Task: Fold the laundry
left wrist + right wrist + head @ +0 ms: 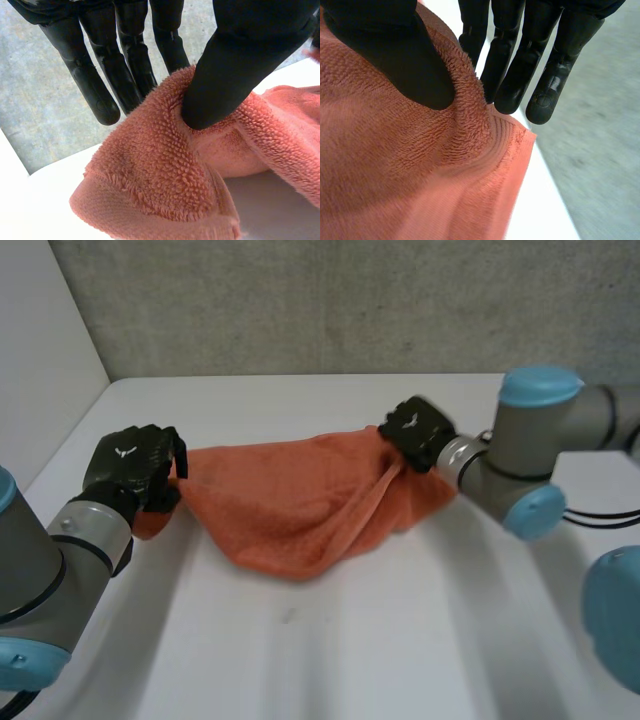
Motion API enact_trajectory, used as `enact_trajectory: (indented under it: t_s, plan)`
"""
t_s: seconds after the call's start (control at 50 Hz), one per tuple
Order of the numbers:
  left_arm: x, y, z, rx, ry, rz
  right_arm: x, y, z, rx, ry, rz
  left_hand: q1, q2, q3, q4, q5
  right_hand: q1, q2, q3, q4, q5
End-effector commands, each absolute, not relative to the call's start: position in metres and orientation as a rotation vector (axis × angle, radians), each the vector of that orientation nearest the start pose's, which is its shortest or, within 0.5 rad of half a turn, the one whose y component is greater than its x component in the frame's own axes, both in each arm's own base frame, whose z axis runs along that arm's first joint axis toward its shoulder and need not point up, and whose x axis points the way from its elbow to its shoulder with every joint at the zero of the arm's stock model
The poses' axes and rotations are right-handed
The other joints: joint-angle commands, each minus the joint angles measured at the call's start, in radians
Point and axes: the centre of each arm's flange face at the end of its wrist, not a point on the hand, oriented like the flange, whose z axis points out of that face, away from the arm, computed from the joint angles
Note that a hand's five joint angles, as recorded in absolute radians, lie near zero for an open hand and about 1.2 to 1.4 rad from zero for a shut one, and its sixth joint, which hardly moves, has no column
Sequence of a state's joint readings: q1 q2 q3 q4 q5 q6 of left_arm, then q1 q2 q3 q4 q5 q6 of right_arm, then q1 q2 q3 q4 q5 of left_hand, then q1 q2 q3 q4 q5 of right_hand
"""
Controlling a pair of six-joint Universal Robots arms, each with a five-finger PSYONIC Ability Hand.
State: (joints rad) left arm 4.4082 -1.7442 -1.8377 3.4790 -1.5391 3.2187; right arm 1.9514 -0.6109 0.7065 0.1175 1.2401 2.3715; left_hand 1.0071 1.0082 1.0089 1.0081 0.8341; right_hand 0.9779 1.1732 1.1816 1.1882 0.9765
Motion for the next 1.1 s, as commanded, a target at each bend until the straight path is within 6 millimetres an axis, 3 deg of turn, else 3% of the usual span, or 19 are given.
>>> enact_trajectory:
  t_s: [0.02,0.06,0.1,0.18,0.22,0.24,0.28,0.32,0.4,0.48,0.52,0.58,0.62,0.72,0.76,0.86,0.9,0.98,1.1]
  plan:
    - [-0.220,-0.266,0.208,0.485,2.413,-2.207,0.273,-0.384,0.243,-1.272,2.013,-2.112,0.134,0.133,0.132,0.133,0.133,0.418,0.223,0.215,0.208,0.245]
    - [-0.220,-0.266,0.208,0.485,2.415,-2.205,0.245,-0.369,0.272,-1.165,2.061,-2.141,0.140,0.139,0.138,0.139,0.138,0.418,0.223,0.215,0.208,0.245]
    - [-0.220,-0.266,0.209,0.485,2.416,-2.200,0.233,-0.359,0.280,-1.143,2.095,-2.141,0.146,0.145,0.144,0.145,0.144,0.418,0.223,0.215,0.208,0.245]
    - [-0.217,-0.260,0.218,0.485,2.428,-2.184,0.218,-0.335,0.275,-1.161,2.189,-2.043,0.166,0.165,0.165,0.165,0.165,0.418,0.223,0.215,0.208,0.245]
    - [-0.216,-0.257,0.221,0.489,2.443,-2.167,0.211,-0.304,0.265,-1.226,2.279,-1.879,0.184,0.183,0.182,0.183,0.182,0.418,0.223,0.215,0.208,0.245]
    - [-0.215,-0.253,0.222,0.493,2.466,-2.137,0.211,-0.303,0.265,-1.226,2.279,-1.878,0.184,0.183,0.182,0.183,0.182,0.418,0.223,0.215,0.208,0.245]
    - [-0.215,-0.247,0.223,0.506,2.498,-2.096,0.206,-0.273,0.262,-1.337,2.318,-1.751,0.184,0.183,0.182,0.183,0.182,0.418,0.223,0.215,0.208,0.245]
    - [-0.213,-0.240,0.227,0.517,2.529,-2.050,0.202,-0.262,0.261,-1.387,2.334,-1.707,0.205,0.203,0.203,0.204,0.203,0.418,0.223,0.215,0.208,0.245]
    - [-0.206,-0.222,0.252,0.520,2.543,-2.027,0.197,-0.249,0.271,-1.416,2.332,-1.726,0.365,0.364,0.363,0.364,0.364,0.418,0.223,0.215,0.208,0.245]
    - [-0.200,-0.213,0.280,0.492,2.457,-2.134,0.187,-0.237,0.306,-1.381,2.279,-1.923,0.389,0.388,0.387,0.388,0.388,0.418,0.223,0.215,0.208,0.245]
    - [-0.195,-0.209,0.296,0.467,2.388,-2.209,0.183,-0.235,0.312,-1.367,2.278,-1.957,0.389,0.388,0.387,0.388,0.388,0.418,0.223,0.215,0.208,0.245]
    - [-0.194,-0.208,0.294,0.475,2.397,-2.205,0.182,-0.234,0.309,-1.367,2.281,-1.942,0.360,0.359,0.358,0.359,0.359,0.418,0.223,0.215,0.208,0.245]
    - [-0.197,-0.203,0.280,0.539,2.462,-2.168,0.182,-0.233,0.305,-1.367,2.286,-1.919,-0.343,-0.344,-0.345,-0.344,-0.345,0.418,0.223,0.215,0.208,0.245]
    - [-0.202,-0.198,0.253,0.642,2.550,-2.113,0.185,-0.247,0.277,-1.359,2.318,-1.817,-0.538,-0.539,-0.540,-0.539,-0.540,0.418,0.223,0.215,0.208,0.245]
    - [-0.204,-0.199,0.241,0.662,2.582,-2.083,0.188,-0.267,0.256,-1.296,2.336,-1.798,-0.535,-0.536,-0.537,-0.536,-0.537,0.418,0.223,0.215,0.208,0.245]
    - [-0.204,-0.198,0.214,0.692,2.650,-1.978,0.185,-0.290,0.244,-1.133,2.355,-1.861,-0.465,-0.466,-0.467,-0.466,-0.466,0.418,0.223,0.215,0.208,0.245]
    - [-0.204,-0.197,0.202,0.735,2.670,-1.905,0.183,-0.297,0.240,-1.090,2.367,-1.879,-0.225,-0.227,-0.227,-0.226,-0.227,0.418,0.223,0.215,0.208,0.245]
    - [-0.203,-0.196,0.193,0.795,2.663,-1.843,0.179,-0.318,0.212,-1.015,2.454,-1.875,-0.165,-0.167,-0.167,-0.166,-0.167,0.418,0.223,0.215,0.208,0.245]
    - [-0.205,-0.184,0.176,0.898,2.690,-1.725,0.178,-0.328,0.186,-1.002,2.515,-1.806,0.113,0.112,0.111,0.112,0.111,0.418,0.223,0.215,0.208,0.245]
